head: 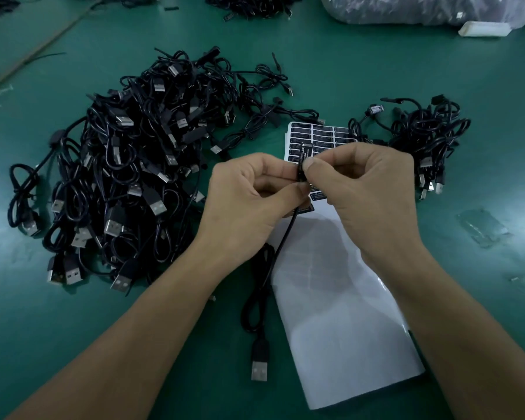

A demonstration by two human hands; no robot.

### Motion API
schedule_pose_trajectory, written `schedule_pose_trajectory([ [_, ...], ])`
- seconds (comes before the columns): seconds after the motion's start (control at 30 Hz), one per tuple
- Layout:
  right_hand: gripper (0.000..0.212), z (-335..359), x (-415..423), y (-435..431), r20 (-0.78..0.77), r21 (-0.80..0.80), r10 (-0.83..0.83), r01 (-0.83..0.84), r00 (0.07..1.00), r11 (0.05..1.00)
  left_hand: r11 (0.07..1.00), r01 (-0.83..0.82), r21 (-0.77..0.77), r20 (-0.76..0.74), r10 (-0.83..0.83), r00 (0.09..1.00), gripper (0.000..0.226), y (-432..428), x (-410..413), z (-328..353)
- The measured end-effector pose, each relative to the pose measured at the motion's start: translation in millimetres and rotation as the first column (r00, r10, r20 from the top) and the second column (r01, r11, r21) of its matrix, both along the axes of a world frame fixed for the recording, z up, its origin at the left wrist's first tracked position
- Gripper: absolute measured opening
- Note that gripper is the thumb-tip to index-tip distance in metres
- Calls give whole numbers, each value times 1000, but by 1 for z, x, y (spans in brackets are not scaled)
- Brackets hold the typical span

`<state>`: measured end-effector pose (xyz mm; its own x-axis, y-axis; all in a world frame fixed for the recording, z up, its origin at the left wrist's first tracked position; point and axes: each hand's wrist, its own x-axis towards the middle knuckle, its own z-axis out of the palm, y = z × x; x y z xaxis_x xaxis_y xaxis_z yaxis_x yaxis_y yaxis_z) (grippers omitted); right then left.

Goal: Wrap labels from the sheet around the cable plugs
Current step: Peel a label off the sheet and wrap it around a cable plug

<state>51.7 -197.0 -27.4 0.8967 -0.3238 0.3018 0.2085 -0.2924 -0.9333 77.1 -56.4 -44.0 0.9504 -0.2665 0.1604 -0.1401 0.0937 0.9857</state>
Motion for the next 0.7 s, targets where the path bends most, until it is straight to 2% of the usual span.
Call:
schedule_pose_trajectory([
  [0.4,12,-3,2,-4,-25,67,4,-3,1000,998,1000,-11,9,41,11,999,14,0,0,-1],
  [0.57,33,-2,4,-8,-8,78,116,-115,993,990,999,-20,30,54,19,998,16,0,1,-3],
  [0.7,21,0,5,-10,29,32,145,-146,989,989,993,-77,94,96,68,993,9,-1,1,-3],
])
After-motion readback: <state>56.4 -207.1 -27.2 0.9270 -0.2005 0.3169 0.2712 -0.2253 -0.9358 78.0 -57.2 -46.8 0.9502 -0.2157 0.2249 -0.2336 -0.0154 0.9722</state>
